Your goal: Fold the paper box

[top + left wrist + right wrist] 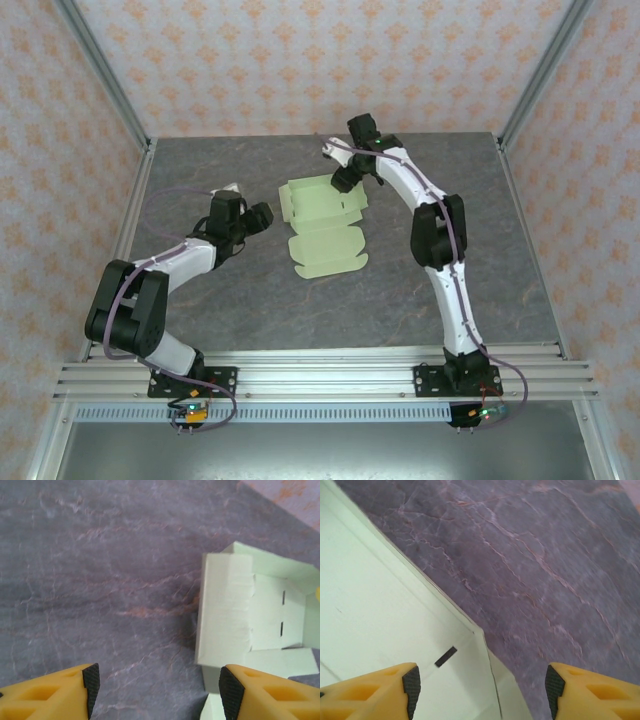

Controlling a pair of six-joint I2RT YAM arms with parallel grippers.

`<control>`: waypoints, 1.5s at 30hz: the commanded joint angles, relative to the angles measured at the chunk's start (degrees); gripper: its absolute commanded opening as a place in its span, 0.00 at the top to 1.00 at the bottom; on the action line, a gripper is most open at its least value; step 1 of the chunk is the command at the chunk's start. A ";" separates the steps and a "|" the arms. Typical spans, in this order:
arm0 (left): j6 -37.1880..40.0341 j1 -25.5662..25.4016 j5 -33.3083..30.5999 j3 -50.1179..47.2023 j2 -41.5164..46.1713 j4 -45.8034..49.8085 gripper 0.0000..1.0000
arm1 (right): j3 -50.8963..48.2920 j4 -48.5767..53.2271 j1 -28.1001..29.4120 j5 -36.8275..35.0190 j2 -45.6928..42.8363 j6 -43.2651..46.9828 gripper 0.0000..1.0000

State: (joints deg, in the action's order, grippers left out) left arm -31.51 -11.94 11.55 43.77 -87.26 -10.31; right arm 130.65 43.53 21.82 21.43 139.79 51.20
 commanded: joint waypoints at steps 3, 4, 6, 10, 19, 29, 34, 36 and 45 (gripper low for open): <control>-1.83 0.25 0.78 -0.15 2.49 4.45 0.33 | 7.45 1.42 0.85 2.45 4.63 12.70 0.32; -2.18 0.25 0.76 -0.43 2.61 4.46 0.33 | 7.86 0.56 0.93 2.25 5.35 13.53 0.32; -2.94 0.34 0.87 -0.86 2.71 4.68 0.32 | 9.55 -0.45 1.13 1.75 7.15 15.58 0.34; -3.21 0.40 1.18 -1.01 2.45 5.10 0.32 | 10.69 -0.05 1.92 3.47 8.93 22.13 0.47; -0.87 2.11 5.51 -0.63 0.47 0.26 0.32 | 3.12 -5.19 4.62 1.72 3.91 29.52 0.94; 8.50 2.71 5.74 -9.57 2.01 -14.45 0.31 | -36.43 -45.45 9.22 -10.66 -17.03 31.84 0.96; 8.83 4.85 3.58 -12.78 2.97 -16.04 0.31 | -49.04 -59.12 11.07 -16.15 -23.94 32.01 0.96; 8.96 6.10 3.70 -14.29 3.24 -17.79 0.31 | -53.54 -63.12 11.78 -17.78 -26.12 32.63 0.96; 12.39 8.79 9.58 -17.30 2.26 -28.78 0.31 | -65.79 -84.99 15.63 -26.44 -25.39 39.35 0.96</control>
State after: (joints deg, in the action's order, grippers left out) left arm -22.24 -3.36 19.46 26.79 -85.58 -32.82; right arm 66.81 -29.32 36.18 -0.36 113.93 87.02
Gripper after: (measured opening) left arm 0.688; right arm 0.056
